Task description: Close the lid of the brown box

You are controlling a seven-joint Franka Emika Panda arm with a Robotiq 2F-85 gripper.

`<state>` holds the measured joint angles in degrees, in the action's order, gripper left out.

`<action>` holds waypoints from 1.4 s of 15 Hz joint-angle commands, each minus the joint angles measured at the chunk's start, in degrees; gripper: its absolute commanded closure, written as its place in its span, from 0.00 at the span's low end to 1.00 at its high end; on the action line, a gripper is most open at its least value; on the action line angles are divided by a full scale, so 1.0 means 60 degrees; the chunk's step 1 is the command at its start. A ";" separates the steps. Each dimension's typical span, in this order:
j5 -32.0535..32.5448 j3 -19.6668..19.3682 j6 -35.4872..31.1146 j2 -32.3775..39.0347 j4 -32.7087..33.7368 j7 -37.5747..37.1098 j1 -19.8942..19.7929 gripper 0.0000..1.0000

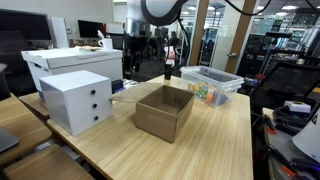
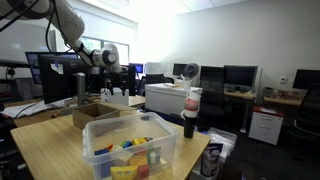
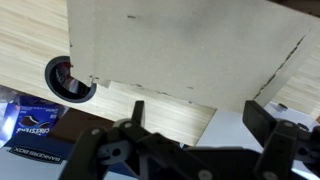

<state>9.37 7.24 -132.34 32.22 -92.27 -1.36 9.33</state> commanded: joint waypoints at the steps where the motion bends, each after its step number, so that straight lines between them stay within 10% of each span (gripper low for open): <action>1: -0.0186 -0.0087 0.0275 0.0594 0.0807 0.0524 0.0021 0.00; 21: -0.0276 -0.0216 0.1413 0.2797 0.3650 0.0947 0.0002 0.00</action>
<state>9.17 6.05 -126.49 46.84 -73.83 1.69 9.26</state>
